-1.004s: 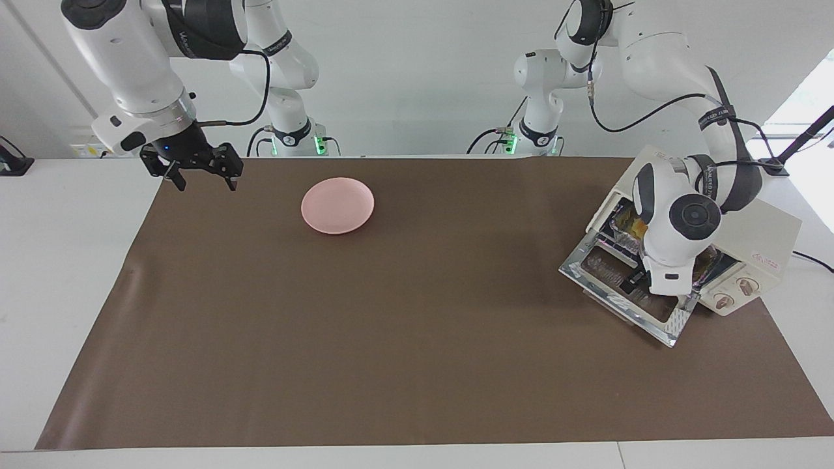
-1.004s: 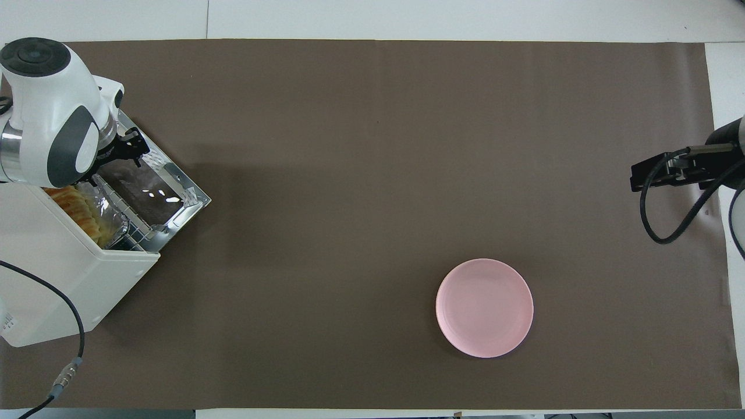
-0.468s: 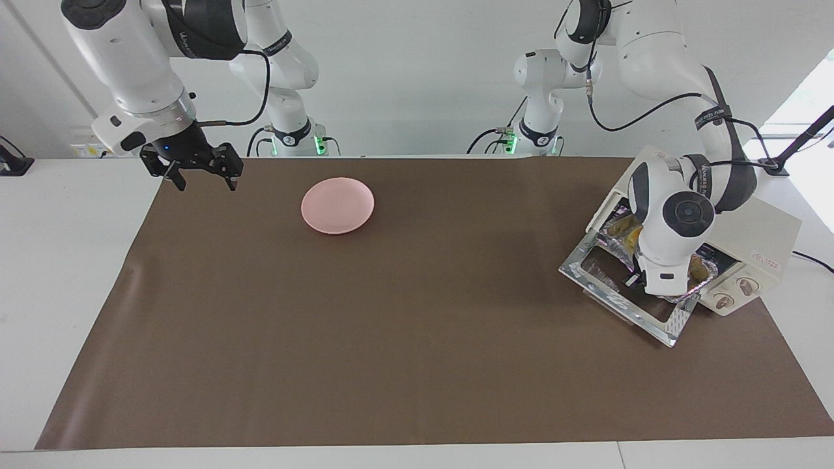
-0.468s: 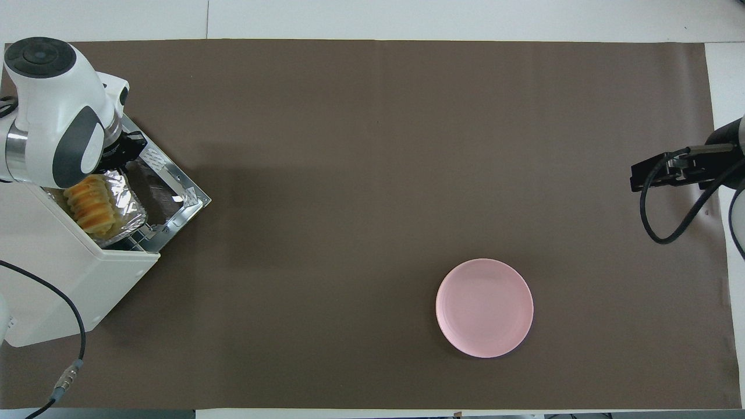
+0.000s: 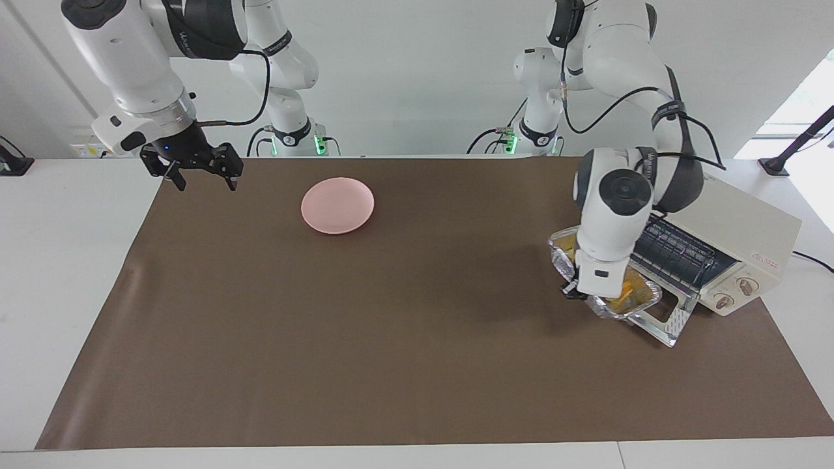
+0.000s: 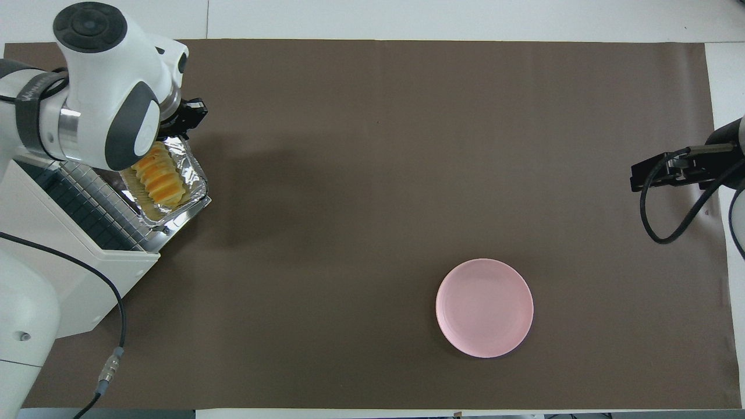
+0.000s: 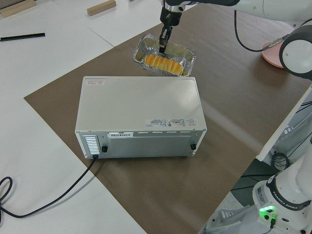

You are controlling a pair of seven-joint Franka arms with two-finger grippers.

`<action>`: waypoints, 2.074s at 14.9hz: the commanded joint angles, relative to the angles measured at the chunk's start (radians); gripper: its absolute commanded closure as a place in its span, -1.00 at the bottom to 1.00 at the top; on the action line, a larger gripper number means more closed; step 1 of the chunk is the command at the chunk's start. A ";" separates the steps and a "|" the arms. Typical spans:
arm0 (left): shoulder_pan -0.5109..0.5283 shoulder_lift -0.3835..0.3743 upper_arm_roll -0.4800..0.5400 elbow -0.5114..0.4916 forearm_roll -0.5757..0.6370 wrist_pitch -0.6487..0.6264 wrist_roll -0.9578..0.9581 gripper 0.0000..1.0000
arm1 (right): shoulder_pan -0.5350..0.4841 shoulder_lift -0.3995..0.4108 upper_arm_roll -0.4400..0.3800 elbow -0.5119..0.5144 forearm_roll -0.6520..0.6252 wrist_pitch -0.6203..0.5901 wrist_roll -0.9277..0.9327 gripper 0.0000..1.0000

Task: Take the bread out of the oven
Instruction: 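Carry the foil tray with the left gripper and set it on the table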

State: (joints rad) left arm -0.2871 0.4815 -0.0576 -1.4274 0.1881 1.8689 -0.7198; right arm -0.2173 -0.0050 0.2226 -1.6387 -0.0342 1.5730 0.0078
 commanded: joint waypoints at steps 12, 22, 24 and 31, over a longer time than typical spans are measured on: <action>-0.428 0.100 0.016 0.033 -0.174 0.207 0.119 1.00 | -0.014 -0.016 0.011 -0.013 -0.013 -0.007 -0.028 -1.00; -0.442 0.091 0.016 -0.021 -0.189 0.211 0.109 -0.13 | -0.014 -0.016 0.011 -0.013 -0.013 -0.005 -0.028 -1.00; -0.442 0.094 0.024 0.008 -0.249 0.193 0.099 -0.77 | -0.014 -0.016 0.011 -0.013 -0.013 -0.007 -0.028 -1.00; -0.289 -0.050 0.042 0.031 -0.254 0.077 0.106 -1.00 | -0.014 -0.016 0.012 -0.013 -0.012 -0.005 -0.032 -1.00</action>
State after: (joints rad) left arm -0.6498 0.5303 -0.0118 -1.3749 -0.0427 2.0408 -0.6253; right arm -0.2173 -0.0050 0.2226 -1.6387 -0.0342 1.5730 0.0077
